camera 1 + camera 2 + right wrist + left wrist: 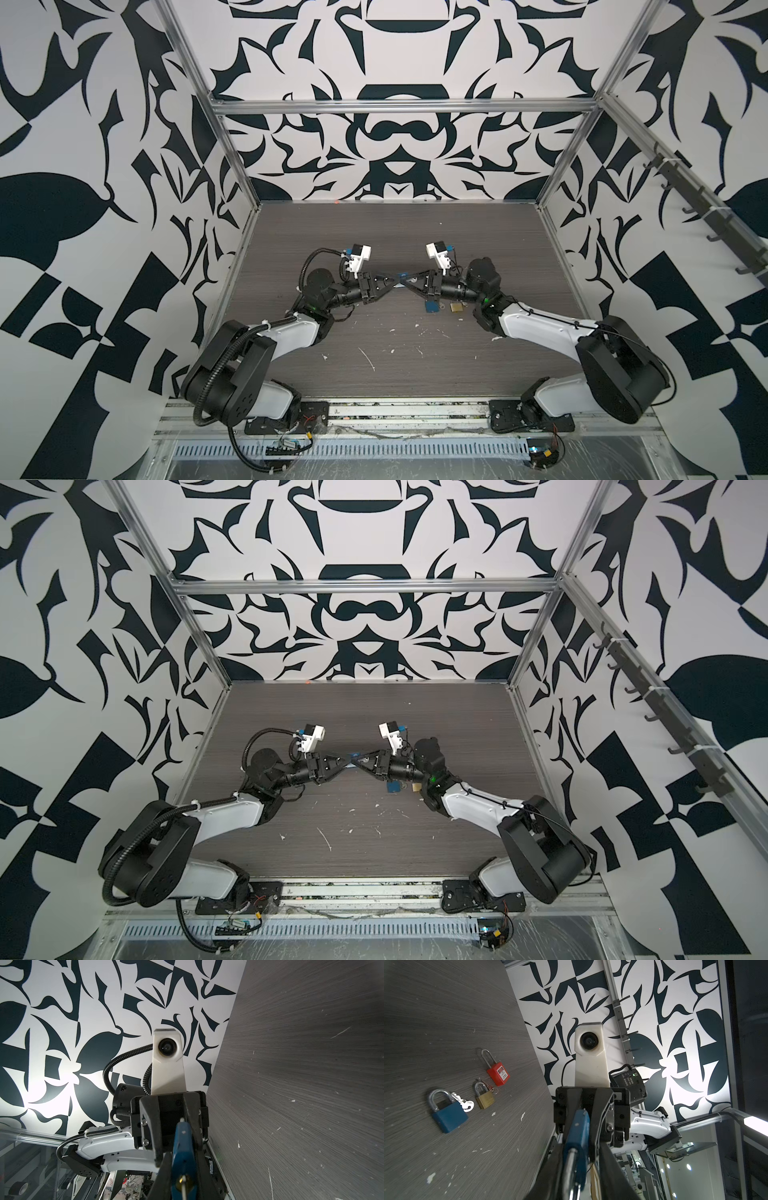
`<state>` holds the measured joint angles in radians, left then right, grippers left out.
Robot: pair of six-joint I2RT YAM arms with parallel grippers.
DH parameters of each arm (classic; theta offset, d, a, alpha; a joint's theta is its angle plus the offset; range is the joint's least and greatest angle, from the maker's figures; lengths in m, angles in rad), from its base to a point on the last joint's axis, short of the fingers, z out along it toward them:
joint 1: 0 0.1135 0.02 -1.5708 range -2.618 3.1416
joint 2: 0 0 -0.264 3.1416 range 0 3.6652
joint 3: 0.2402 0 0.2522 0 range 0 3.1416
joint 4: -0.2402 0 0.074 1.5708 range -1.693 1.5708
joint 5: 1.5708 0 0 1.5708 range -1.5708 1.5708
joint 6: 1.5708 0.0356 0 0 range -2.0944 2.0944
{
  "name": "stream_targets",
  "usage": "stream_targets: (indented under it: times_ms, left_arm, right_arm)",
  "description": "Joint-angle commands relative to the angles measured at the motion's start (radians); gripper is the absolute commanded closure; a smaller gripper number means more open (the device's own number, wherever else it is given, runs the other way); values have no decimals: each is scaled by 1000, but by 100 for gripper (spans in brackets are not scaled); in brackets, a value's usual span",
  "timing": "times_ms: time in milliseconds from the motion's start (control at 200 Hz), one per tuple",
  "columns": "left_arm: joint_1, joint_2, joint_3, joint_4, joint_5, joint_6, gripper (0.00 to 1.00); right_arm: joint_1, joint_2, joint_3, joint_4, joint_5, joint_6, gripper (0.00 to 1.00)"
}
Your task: Lock with the key
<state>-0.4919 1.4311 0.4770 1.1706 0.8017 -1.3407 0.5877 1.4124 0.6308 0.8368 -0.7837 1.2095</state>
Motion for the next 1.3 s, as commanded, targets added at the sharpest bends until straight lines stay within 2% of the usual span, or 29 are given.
stream_targets:
  times_ms: [0,230,320,395,465,545,640,810,1035,1295]
  left_arm:
    - [-12,35,35,141,11,-53,76]
    - [-17,71,24,202,9,-87,88]
    - [-16,70,22,205,9,-88,100]
    - [-13,63,23,202,18,-89,100]
    - [-5,53,23,183,34,-87,100]
    - [9,31,26,131,60,-72,100]
    - [15,5,35,51,88,-40,100]
    - [15,4,57,22,127,-32,100]
    - [15,75,67,174,155,-129,100]
    - [12,99,64,195,155,-141,100]
  right_arm:
    - [9,-35,13,82,14,7,100]
    - [11,-41,10,76,20,6,100]
    - [11,-41,7,71,19,4,100]
    - [5,-59,6,26,22,-14,78]
    - [-8,-103,10,-89,39,-66,63]
    - [-32,-178,31,-287,67,-156,52]
    - [-62,-260,53,-481,92,-246,47]
    - [-92,-322,54,-561,62,-268,48]
    - [-92,-318,53,-528,25,-261,60]
    - [-93,-279,53,-453,-13,-228,74]
